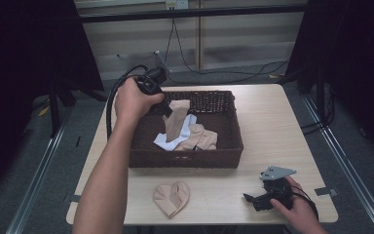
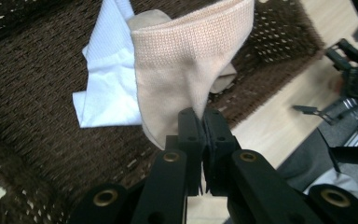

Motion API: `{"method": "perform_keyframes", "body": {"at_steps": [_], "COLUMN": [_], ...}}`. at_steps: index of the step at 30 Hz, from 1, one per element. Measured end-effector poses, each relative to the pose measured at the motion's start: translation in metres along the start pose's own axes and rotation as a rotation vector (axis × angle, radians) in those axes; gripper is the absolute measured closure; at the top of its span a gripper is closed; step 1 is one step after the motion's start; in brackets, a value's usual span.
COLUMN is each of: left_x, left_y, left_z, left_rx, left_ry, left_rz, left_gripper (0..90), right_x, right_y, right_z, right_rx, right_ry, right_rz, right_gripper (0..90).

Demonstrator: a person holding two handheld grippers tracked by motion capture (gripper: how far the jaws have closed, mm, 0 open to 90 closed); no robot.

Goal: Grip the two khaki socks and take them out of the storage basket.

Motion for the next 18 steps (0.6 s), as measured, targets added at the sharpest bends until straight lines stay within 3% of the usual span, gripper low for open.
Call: {"method": "perform_keyframes", "body": {"at_steps": [10,13,18], "left_x": [-0.046,-0.052,-0.049], "left_y": [0.012,0.019,0.035], "left_z": [-0.022,-0.03,-0.049], "left_rx": [0.051,0.07,0.144], "left_ry": [0.036,0.047,0.076], "left_rz": [-0.023,-0.025,-0.051], "left_gripper": [87.3,87.3,87.2], "right_x": [0.0,0.0,0.0], "right_y": [0.0,0.0,0.0], "right_z": [0.0,0.0,0.0], "right_rx": [0.006,0.004,0.004], "right_ry": [0.001,0.002,0.002], "right_rz": [0.003,0.003,0.003], "right_gripper": [0.0,0.0,0.0]}}
Point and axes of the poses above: each handheld gripper's, and its own axes: x roughly forward along the jaws, y roughly out of its underside, z roughly to its left, the point moved 10 cm from there along x, roughly forward along the jaws, and after that the axes turned 8 degrees about -y, right-handed, at the moved point
